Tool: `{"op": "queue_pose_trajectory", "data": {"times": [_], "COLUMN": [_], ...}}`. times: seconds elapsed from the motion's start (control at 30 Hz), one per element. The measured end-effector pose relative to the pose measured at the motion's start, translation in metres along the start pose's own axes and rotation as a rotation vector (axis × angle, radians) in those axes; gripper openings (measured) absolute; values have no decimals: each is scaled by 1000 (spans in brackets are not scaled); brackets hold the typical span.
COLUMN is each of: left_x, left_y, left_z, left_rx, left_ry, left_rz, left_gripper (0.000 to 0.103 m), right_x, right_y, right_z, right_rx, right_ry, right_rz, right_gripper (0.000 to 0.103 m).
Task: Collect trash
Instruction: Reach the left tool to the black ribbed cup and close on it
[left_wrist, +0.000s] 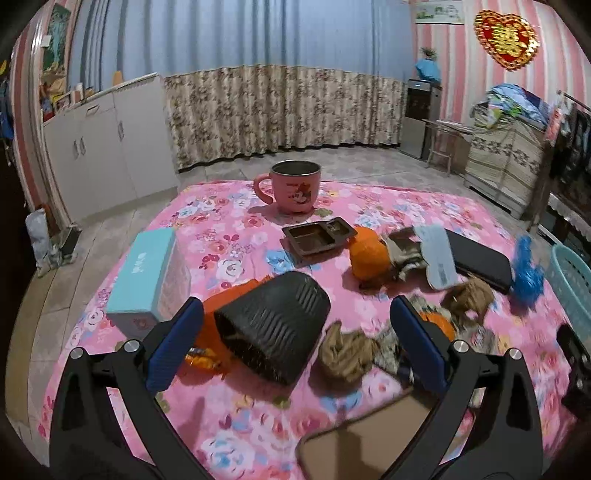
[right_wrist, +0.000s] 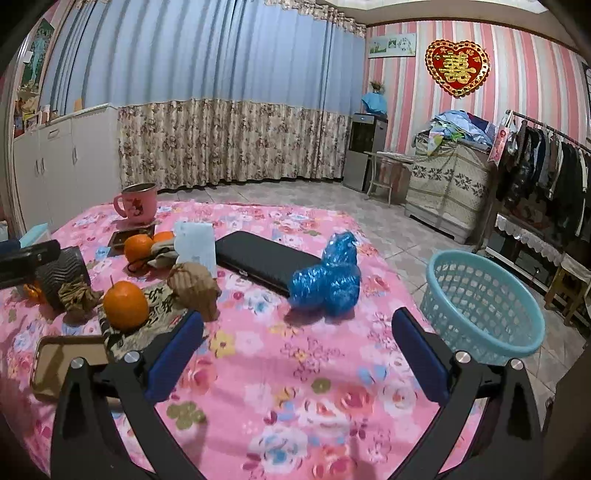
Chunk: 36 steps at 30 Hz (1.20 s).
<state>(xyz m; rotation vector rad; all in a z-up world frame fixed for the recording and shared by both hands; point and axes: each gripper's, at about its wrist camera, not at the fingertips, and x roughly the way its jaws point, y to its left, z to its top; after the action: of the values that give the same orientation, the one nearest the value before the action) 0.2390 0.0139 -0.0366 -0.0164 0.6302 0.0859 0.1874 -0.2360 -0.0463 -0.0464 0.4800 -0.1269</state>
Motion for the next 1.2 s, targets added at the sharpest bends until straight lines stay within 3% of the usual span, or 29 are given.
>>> {"op": "queue_pose_trajectory", "data": {"times": [0.2, 0.77, 1.2], "left_x": [36, 80, 91], "left_y": [-3, 1, 16], "left_z": [7, 13, 14], "left_rx": [-62, -69, -52], "left_ry": [114, 206, 250], "left_rz": [77, 183, 83], "left_gripper": [97, 97, 92], "right_x": [10, 24, 21], "right_y": [-5, -14, -3], "right_z": [0, -3, 5], "right_rx": [27, 65, 52], "right_ry": [2, 34, 42], "right_rz": [15, 33, 39], "right_gripper": [100, 100, 100]}}
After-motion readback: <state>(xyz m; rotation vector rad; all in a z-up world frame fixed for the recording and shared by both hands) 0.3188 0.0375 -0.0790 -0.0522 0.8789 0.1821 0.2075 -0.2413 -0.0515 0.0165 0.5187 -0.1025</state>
